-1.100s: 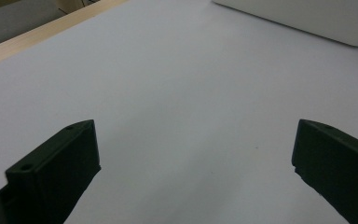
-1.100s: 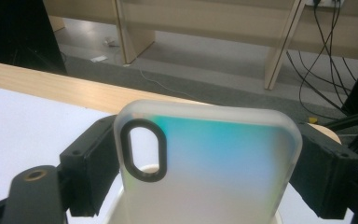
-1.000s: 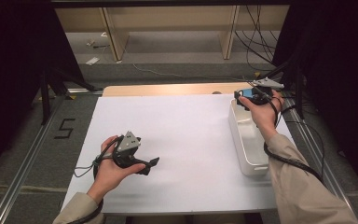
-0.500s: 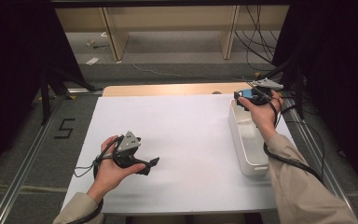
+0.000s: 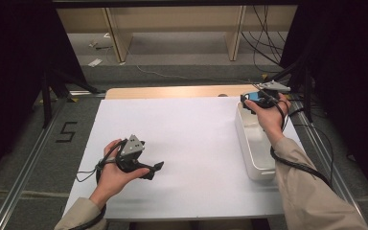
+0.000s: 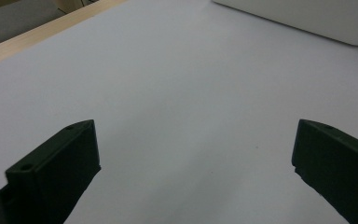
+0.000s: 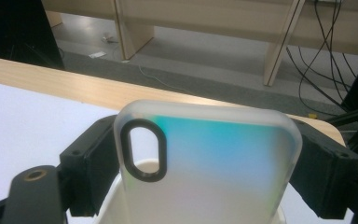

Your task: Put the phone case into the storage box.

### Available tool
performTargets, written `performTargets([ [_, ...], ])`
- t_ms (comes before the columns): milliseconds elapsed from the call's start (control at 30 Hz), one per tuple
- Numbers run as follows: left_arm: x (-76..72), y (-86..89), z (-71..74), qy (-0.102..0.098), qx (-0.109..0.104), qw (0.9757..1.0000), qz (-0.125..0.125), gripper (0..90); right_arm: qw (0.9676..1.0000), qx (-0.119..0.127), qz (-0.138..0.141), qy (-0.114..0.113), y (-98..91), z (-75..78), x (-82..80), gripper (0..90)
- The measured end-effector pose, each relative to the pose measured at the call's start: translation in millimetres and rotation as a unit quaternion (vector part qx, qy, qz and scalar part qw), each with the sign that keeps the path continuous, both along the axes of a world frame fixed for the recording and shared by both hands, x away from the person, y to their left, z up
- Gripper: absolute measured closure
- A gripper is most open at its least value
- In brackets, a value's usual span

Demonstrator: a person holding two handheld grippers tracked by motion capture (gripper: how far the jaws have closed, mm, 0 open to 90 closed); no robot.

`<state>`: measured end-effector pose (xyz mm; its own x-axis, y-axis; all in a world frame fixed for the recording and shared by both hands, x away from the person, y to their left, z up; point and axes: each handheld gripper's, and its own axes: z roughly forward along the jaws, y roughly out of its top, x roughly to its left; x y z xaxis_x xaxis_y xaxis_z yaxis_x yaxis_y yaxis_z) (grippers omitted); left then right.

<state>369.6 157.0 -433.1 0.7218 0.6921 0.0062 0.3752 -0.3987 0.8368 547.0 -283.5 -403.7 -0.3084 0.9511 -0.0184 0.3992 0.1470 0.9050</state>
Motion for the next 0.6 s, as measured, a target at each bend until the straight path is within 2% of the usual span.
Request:
performTargets([
  [600, 0.2, -0.4, -0.2, 0.000, 0.000, 1.0000, 0.000, 0.3, 1.0000, -0.001, -0.003, 0.006, -0.2, -2.6, 1.6, 18.5],
])
